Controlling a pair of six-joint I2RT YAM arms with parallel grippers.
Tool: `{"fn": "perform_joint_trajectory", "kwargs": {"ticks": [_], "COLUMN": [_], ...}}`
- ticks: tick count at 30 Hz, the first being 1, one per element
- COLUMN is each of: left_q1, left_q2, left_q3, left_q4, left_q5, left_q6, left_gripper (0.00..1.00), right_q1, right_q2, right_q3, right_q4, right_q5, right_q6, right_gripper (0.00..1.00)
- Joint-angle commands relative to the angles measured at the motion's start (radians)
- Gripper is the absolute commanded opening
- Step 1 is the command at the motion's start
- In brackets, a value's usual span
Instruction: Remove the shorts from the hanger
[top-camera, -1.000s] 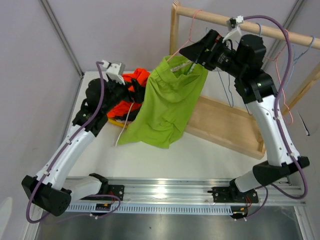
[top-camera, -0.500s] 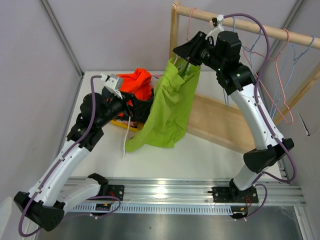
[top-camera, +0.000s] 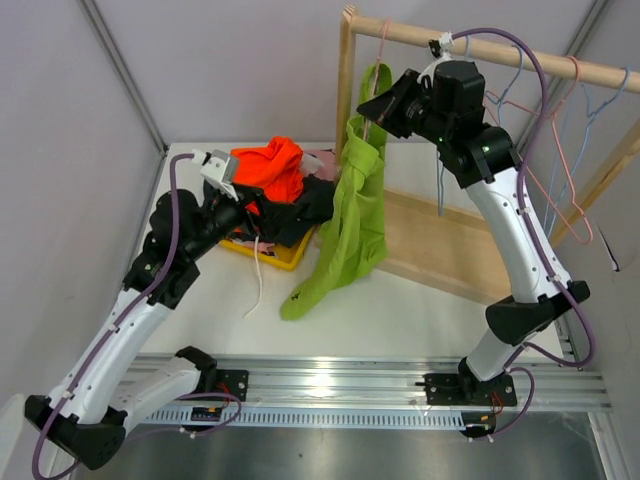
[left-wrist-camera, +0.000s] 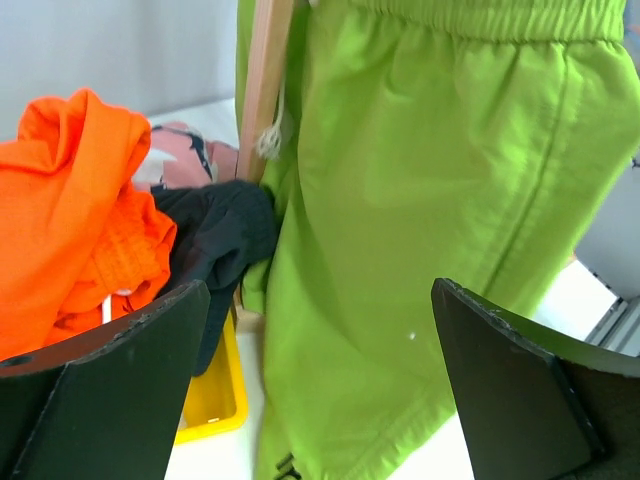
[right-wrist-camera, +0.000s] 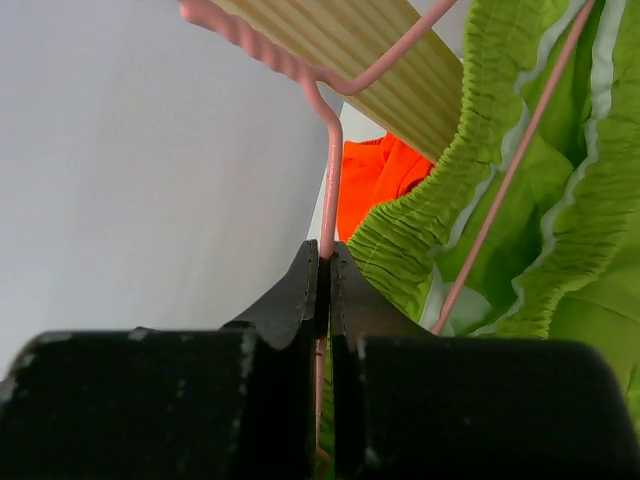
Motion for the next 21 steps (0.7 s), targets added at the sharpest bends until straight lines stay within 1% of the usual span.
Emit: {"fn": "perform_joint_trajectory", "kwargs": {"ticks": [1,4,6,7,8,10,13,16,21], "left_q1": [-0.021,-0.052,-0.102,-0.125,-0.18,-0.236,-0.373,-0.455,-0.541], "left_q2": [-0.038,-0.056,-0.053,-0.051,-0.05,-0.045,-0.024,0.022,0.108], "left_q3": [0.057,0.057,0.063,0.063,0.066,0.067,0.084,0.124,0.201], "left_q4": [0.007,0.02,0.027,0.029,0.03,0.049,0.075,0.09,0.101], "left_q5": [-0.004,0.073,0.139,0.148,0.148,0.136,0.081,0.006,-0.063], "left_q6": [0.019,0.02,0.031,0.036,0.04,0.042,0.043,0.06,0.082], "left_gripper": [0.99,0.99,0.99,0.99,0.99,0.99,0.99,0.99,0.99], "right_q1": [0.017,0.032,0.048,0.052,0.055,0.063,0.083,0.104,0.13], "right_q2": [-0.066,-0.089,-0.106,-0.111,-0.116,-0.125,-0.151,-0.189,-0.235], "right_q3": [0.181,0.18,0.177,0.175,0.174,0.171,0.134,0.068,-0.033], "right_q4": [0.111,0.117,0.118,0.118,0.115,0.11,0.115,0.147,0.172], "right_q5": [-0.034,-0.027,-0.017,-0.014,-0.011,-0.008,0.01,0.033,0.061], "right_q6": [-0.088,-0.099,-0.112,-0.117,-0.117,-0.119,-0.123,-0.122,-0.125], "right_gripper": [0.0,0.0,0.0,0.0,0.0,0.0,0.0,0.0,0.0]}}
